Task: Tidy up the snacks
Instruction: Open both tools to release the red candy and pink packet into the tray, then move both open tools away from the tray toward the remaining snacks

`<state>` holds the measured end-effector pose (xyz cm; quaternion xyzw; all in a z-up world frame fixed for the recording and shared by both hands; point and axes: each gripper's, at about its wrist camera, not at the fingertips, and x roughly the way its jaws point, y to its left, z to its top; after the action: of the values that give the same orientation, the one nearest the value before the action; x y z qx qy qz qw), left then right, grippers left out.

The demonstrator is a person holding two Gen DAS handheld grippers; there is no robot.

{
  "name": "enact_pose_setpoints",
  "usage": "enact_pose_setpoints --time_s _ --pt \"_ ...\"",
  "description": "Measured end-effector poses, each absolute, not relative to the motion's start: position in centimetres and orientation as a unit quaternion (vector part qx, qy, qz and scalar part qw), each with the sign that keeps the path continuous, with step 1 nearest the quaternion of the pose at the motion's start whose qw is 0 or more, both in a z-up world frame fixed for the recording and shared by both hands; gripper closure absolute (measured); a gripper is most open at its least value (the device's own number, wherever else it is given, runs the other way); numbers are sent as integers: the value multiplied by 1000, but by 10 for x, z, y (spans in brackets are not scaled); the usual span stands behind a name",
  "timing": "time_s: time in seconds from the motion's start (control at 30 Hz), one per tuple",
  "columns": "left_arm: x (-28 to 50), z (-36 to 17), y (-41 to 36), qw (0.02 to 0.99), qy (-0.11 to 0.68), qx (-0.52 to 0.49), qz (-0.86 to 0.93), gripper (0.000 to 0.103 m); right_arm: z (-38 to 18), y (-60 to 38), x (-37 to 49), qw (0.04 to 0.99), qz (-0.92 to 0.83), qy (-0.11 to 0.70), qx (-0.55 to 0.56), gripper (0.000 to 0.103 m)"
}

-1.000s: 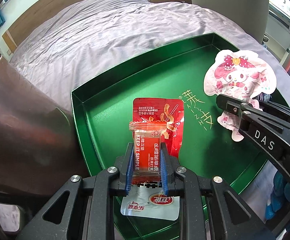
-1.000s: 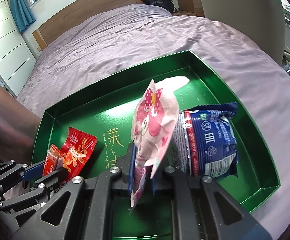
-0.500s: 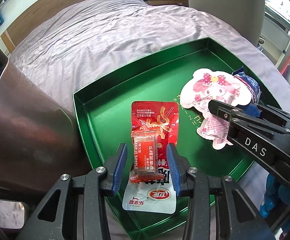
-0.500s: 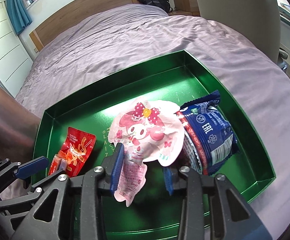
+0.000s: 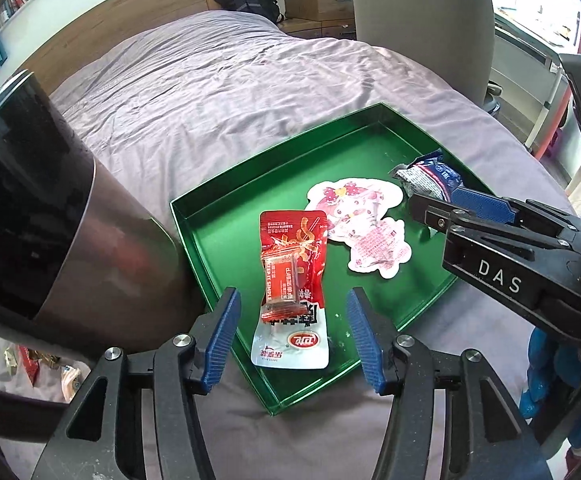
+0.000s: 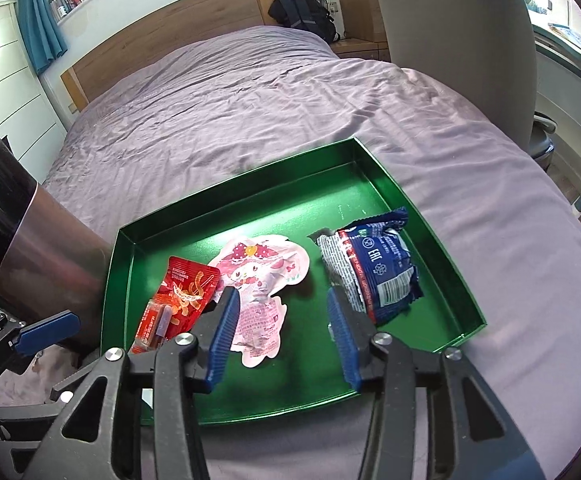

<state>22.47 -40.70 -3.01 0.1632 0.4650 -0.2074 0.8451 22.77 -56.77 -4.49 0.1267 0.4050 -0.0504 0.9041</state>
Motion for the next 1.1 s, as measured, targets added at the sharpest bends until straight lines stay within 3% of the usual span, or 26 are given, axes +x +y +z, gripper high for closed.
enact_pose_setpoints --time_s 0.43,1.1 --pt "160 0 -333 858 448 145 -206 47 -32 -532 154 900 -67 412 126 0" --pt "98 6 -162 882 450 70 -123 46 -9 -383 87 905 3 418 79 0"
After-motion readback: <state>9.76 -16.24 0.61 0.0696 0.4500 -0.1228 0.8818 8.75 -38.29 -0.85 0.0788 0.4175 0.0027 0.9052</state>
